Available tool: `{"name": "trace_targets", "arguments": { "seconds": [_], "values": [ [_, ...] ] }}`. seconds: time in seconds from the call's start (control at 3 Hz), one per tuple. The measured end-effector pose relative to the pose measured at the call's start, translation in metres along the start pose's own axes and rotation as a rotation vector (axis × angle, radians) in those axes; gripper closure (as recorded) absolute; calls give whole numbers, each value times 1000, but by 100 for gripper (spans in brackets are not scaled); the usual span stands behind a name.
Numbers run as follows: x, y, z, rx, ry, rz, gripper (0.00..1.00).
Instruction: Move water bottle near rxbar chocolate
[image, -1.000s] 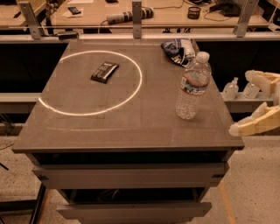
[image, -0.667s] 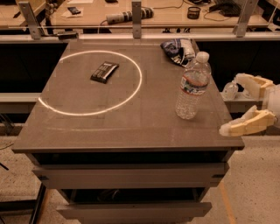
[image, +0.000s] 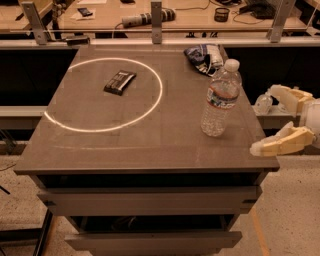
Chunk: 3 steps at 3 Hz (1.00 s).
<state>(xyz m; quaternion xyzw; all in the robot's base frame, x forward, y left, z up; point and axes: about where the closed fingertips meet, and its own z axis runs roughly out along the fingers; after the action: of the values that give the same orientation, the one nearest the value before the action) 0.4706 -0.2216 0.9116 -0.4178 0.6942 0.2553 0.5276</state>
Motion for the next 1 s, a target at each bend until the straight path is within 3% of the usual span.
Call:
{"name": "trace_targets", "arguments": {
  "seconds": [1.0],
  "values": [
    [2,-8,46,-5,-156,-24,0]
  ]
}}
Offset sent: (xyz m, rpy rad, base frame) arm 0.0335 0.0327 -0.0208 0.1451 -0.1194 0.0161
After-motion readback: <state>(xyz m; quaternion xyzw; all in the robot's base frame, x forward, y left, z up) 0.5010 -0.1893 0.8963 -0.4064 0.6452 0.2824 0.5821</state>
